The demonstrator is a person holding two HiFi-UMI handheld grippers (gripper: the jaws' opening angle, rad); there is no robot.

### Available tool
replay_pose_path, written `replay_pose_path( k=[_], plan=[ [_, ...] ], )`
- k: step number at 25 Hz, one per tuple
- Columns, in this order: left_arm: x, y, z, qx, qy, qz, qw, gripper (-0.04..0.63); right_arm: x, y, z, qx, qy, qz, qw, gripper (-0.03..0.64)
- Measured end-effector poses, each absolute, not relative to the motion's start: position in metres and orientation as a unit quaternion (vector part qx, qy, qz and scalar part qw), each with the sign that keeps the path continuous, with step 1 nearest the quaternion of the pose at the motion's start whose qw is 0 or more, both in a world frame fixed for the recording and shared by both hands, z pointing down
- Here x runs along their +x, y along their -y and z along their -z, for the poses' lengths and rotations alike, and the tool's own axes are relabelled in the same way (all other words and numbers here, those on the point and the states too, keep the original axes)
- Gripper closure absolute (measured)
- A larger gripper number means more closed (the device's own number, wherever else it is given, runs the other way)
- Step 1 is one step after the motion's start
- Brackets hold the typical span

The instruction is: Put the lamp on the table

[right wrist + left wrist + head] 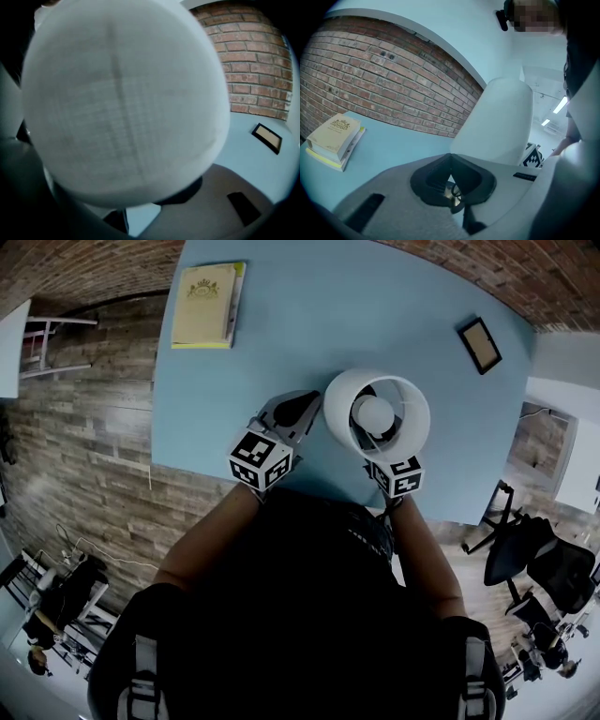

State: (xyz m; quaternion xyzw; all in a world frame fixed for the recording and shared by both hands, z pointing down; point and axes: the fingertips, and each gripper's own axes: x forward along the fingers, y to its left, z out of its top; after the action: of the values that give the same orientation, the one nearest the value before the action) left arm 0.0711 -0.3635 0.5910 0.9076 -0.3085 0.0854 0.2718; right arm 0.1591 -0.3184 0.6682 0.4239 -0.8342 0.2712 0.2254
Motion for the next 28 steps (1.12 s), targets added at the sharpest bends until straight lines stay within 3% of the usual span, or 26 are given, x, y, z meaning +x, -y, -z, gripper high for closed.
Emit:
replay_pose_path(
  k=[28],
  plan=[
    [0.074, 0.292, -0.554, 0.908, 0.342, -0.072, 0.230, 0.586, 0.171, 0.257, -0.633, 0.418, 0.844, -0.268, 0.203, 0.476]
  ],
)
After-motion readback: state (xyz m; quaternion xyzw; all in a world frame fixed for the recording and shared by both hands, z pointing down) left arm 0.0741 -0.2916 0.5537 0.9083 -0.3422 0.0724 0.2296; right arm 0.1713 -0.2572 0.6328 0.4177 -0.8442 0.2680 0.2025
